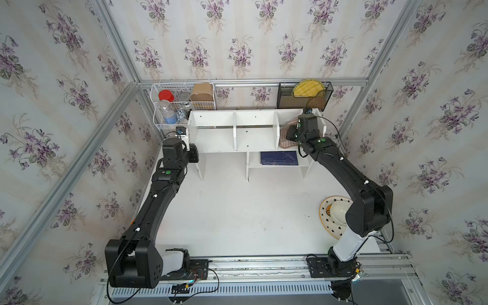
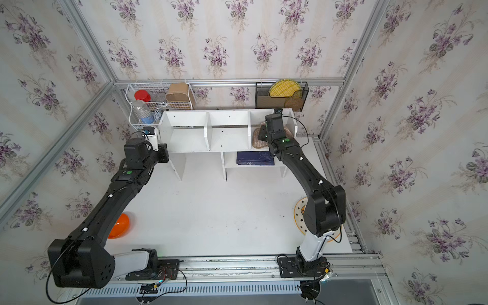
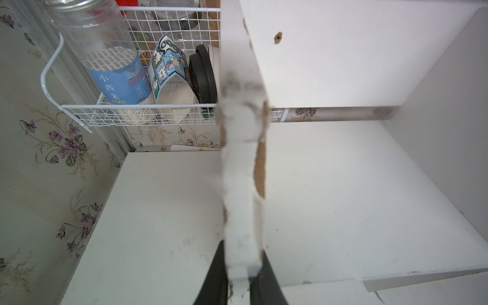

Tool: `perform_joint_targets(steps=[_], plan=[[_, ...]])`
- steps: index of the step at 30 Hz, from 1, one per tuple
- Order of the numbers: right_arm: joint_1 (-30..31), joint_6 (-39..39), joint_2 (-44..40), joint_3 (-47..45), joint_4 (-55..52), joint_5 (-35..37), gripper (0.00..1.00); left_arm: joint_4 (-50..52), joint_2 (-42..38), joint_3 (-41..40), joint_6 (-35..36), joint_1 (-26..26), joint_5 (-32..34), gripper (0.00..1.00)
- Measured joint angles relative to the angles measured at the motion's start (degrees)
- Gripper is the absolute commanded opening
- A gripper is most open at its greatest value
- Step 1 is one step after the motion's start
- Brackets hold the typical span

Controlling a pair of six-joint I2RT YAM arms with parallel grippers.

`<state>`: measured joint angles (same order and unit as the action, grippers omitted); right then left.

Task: Wipe the bookshelf clean with a cloth
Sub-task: Wipe the dust from the shelf.

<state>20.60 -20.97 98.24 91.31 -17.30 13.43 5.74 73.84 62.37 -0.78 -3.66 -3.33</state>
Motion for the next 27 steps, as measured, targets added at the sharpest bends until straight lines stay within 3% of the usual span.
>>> perform_joint_targets(steps=[7,11,14,15,18,20,23,27], plan=[[1.4,-0.07,-11.43,-13.25,0.55,-1.49,0.0,0.61,0.04,0.39,-0.35,0.0,0.35,0.0],[4.42,-0.44,-19.54,-17.2,-0.55,-0.9,0.0,1.99,-0.72,0.52,-1.09,-0.15,1.07,0.24],[5.84,-1.57,-26.38,-19.28,-1.03,0.0,0.0,5.2,-2.16,0.7,-3.74,-0.26,0.7,0.33],[6.36,-1.62,-28.26,-19.5,-1.51,0.57,0.0,6.78,-2.67,1.09,-4.52,-0.39,0.61,0.48],[9.16,-2.49,-34.01,-19.54,-4.83,1.55,0.0,11.89,-5.22,2.29,-7.87,-0.44,2.03,0.57],[11.69,-2.75,-37.22,-19.5,-6.69,1.79,0.0,15.04,-8.11,2.99,-8.72,-0.37,3.93,0.69],[14.95,-3.04,-40.96,-19.61,-9.53,-0.39,0.0,19.15,-13.09,4.66,-10.86,-0.35,6.29,0.77],[17.22,-3.3,-44.94,-21.55,-10.73,-7.02,0.0,22.25,-21.53,5.7,-13.51,-0.5,5.79,0.81]])
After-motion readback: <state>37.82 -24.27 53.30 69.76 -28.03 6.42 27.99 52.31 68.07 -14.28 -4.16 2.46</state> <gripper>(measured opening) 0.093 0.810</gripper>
